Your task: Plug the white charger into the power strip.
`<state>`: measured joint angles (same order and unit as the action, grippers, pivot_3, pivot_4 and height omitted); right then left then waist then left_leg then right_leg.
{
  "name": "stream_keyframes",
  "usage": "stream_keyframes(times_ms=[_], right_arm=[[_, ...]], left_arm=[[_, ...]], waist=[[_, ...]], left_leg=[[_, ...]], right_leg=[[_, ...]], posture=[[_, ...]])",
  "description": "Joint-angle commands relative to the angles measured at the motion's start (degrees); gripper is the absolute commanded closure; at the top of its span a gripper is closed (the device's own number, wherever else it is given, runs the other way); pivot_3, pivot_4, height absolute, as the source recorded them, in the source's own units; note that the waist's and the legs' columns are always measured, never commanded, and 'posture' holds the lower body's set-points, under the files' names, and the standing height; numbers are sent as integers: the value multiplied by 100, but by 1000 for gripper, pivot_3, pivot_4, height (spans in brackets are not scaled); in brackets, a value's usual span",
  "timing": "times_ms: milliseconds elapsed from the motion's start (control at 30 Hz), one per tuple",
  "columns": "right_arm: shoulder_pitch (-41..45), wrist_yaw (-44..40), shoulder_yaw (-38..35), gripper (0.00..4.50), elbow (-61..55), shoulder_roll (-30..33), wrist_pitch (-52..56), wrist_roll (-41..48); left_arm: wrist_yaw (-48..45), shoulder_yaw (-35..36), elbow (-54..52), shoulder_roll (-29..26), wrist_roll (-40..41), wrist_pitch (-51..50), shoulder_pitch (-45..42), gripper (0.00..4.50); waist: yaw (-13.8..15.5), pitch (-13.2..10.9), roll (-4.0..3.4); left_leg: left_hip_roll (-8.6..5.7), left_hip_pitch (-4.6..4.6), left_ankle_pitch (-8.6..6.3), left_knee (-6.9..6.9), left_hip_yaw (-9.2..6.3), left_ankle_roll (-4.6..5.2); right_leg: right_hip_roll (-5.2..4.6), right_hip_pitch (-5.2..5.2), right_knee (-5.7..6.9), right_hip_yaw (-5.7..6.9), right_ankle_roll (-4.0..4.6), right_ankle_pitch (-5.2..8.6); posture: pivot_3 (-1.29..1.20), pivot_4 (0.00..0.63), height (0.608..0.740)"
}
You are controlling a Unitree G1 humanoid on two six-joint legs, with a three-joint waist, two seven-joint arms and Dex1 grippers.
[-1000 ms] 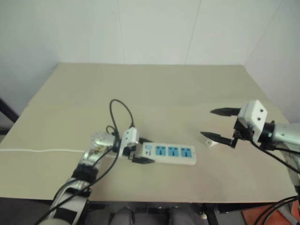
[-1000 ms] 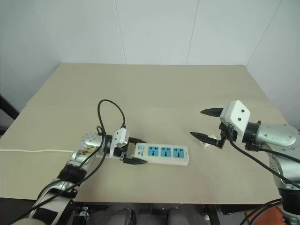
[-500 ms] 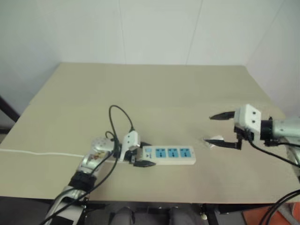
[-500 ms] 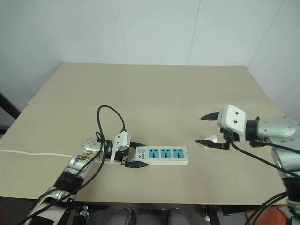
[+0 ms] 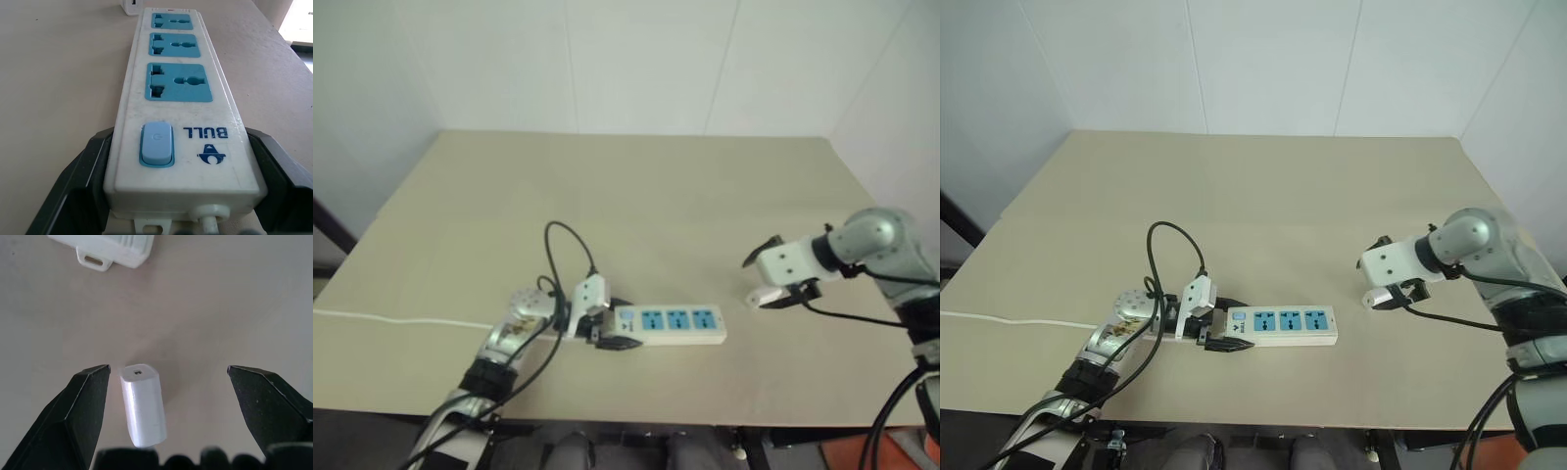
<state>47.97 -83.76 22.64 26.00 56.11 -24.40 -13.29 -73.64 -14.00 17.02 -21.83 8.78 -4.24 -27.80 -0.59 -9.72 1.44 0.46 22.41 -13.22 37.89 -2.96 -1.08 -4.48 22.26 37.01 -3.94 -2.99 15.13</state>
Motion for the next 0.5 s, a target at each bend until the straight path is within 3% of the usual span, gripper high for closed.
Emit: stream_keyframes(times_ms=[33, 500], right_arm=[[357, -54, 157, 0, 364, -56, -408, -340], [718, -1, 640, 0, 1259, -697, -778, -903]], left_arm=[[19, -193, -109, 62, -13, -94, 47, 1180], [57, -269, -164, 21, -24, -95, 54, 1180]], waist=[[-14, 0, 0], [-21, 1, -2]], left_leg=[[0, 0, 0, 0, 1, 0], [1, -6, 0, 0, -1, 0]], right_leg=[[0, 0, 0, 0, 0, 0], [1, -2, 4, -1, 2, -1]], posture=[[0, 150, 740], [0, 150, 740]])
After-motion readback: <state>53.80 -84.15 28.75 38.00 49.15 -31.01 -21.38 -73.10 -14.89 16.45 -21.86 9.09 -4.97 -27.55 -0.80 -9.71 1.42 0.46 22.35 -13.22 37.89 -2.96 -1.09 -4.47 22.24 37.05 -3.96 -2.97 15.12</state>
